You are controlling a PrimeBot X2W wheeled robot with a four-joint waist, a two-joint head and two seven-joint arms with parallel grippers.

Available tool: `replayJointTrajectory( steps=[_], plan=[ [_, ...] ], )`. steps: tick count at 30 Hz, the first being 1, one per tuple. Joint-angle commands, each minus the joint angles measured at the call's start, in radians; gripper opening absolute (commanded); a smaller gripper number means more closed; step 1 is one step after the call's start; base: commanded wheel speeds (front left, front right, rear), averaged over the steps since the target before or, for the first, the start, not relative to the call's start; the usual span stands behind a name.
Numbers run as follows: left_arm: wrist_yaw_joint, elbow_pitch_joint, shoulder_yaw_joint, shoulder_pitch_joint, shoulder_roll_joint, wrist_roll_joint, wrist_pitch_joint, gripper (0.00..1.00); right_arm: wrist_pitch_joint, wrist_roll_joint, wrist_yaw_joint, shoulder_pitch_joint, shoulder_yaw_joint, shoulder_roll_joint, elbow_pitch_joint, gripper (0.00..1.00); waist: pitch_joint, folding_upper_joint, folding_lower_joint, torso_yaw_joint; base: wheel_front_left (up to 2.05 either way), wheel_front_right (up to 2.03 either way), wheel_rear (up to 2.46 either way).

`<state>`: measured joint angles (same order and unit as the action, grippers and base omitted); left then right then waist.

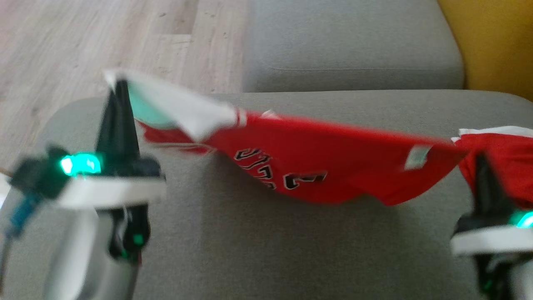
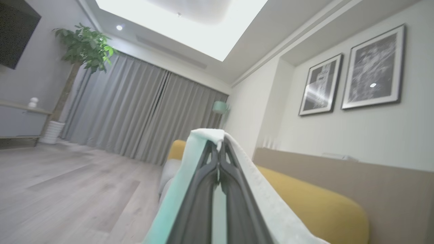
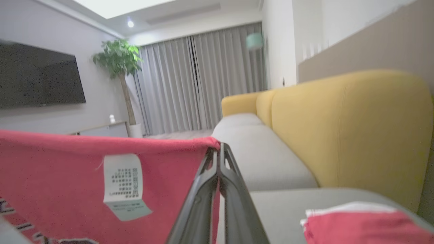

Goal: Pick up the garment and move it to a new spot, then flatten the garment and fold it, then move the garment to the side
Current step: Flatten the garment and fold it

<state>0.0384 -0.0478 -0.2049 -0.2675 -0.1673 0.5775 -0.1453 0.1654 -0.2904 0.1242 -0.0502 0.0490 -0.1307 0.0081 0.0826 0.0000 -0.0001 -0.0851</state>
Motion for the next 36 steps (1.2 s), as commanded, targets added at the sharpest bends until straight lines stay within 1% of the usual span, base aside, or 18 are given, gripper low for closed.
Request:
replayJointTrajectory(
  steps=[1, 3, 4, 5, 6, 8, 11, 14, 17, 19, 22, 25, 27, 31, 34, 36],
  plan=[
    [0.014, -0.061, 0.048, -0.131, -0.010, 0.036, 0.025, 0.00, -0.041, -0.022, 0.007, 0.102, -0.001, -0.035, -0.104, 0.00, 0.004, 0.0000, 0.0001, 0.011, 0.00, 0.00, 0.00],
    [0.024, -0.073, 0.046, -0.208, -0.015, 0.058, 0.063, 0.00, -0.099, -0.040, 0.007, 0.163, 0.019, -0.055, -0.175, 0.00, 0.001, 0.0000, 0.0001, 0.019, 0.00, 0.00, 0.00],
    [0.024, -0.073, 0.046, -0.208, -0.015, 0.058, 0.063, 0.00, -0.099, -0.040, 0.007, 0.163, 0.019, -0.055, -0.175, 0.00, 0.001, 0.0000, 0.0001, 0.019, 0.00, 0.00, 0.00],
    [0.027, -0.061, 0.044, -0.291, -0.014, 0.078, 0.101, 0.00, -0.147, -0.044, 0.007, 0.244, 0.026, -0.096, -0.200, 0.00, -0.009, 0.0000, 0.0001, 0.026, 0.00, 0.00, 0.00],
    [0.027, -0.061, 0.044, -0.291, -0.014, 0.078, 0.101, 0.00, -0.147, -0.044, 0.007, 0.244, 0.026, -0.096, -0.200, 0.00, -0.009, 0.0000, 0.0001, 0.026, 0.00, 0.00, 0.00],
    [0.019, -0.019, 0.050, -0.378, -0.008, 0.095, 0.131, 0.00, -0.191, -0.059, 0.007, 0.337, 0.018, -0.127, -0.181, 0.00, -0.025, 0.0000, 0.0001, 0.034, 0.00, 0.00, 0.00],
    [-0.002, 0.099, 0.065, -0.507, 0.012, 0.137, 0.186, 0.00, -0.248, -0.106, 0.007, 0.479, -0.008, -0.157, -0.096, 0.00, -0.063, 0.0000, 0.0001, 0.044, 0.00, 0.00, 0.00],
    [-0.007, 0.233, 0.066, -0.641, 0.008, 0.143, 0.224, 0.00, -0.290, -0.154, 0.007, 0.629, -0.051, -0.182, 0.030, 0.00, -0.128, 0.0000, 0.0001, 0.052, 0.00, 0.00, 0.00],
    [-0.003, 0.354, 0.064, -0.779, -0.001, 0.119, 0.212, 0.00, -0.303, -0.184, 0.007, 0.785, -0.096, -0.196, 0.156, 0.00, -0.216, 0.0000, 0.0001, 0.058, 0.00, 0.00, 0.00],
    [0.010, 0.427, 0.063, -0.866, 0.000, 0.106, 0.182, 0.00, -0.288, -0.187, 0.007, 0.884, -0.125, -0.206, 0.238, 0.00, -0.269, 0.0000, 0.0001, 0.059, 0.00, 0.00, 0.00],
    [0.037, 0.524, 0.060, -0.989, 0.010, 0.095, 0.115, 0.00, -0.228, -0.174, 0.007, 1.016, -0.157, -0.224, 0.346, 0.00, -0.332, 0.0000, 0.0001, 0.054, 0.00, 0.00, 0.00],
    [0.065, 0.600, 0.063, -1.087, 0.023, 0.105, 0.037, 0.00, -0.146, -0.157, 0.007, 1.122, -0.175, -0.239, 0.437, 0.00, -0.366, 0.0000, 0.0001, 0.049, 0.00, 0.00, 0.00],
    [0.078, 0.636, 0.052, -1.126, 0.029, 0.115, 0.004, 0.00, -0.095, -0.146, 0.007, 1.170, -0.180, -0.252, 0.491, 0.00, -0.378, 0.0000, 0.0001, 0.043, 0.00, 0.00, 0.00],
    [0.090, 0.670, 0.007, -1.118, 0.029, 0.144, -0.009, 0.00, -0.036, -0.152, 0.007, 1.199, -0.213, -0.280, 0.582, 0.00, -0.388, 0.0000, 0.0001, 0.029, 0.00, 0.00, 0.00],
    [0.091, 0.662, -0.030, -1.045, 0.013, 0.166, -0.005, 0.00, -0.007, -0.165, 0.007, 1.173, -0.246, -0.293, 0.642, 0.00, -0.390, 0.0000, 0.0001, 0.025, 0.00, 0.00, 0.00],
    [0.092, 0.638, -0.050, -0.969, 0.005, 0.193, -0.008, 0.00, 0.010, -0.178, 0.007, 1.140, -0.264, -0.297, 0.680, 0.00, -0.385, 0.0000, 0.0001, 0.020, 0.00, 0.00, 0.00]
  ],
)
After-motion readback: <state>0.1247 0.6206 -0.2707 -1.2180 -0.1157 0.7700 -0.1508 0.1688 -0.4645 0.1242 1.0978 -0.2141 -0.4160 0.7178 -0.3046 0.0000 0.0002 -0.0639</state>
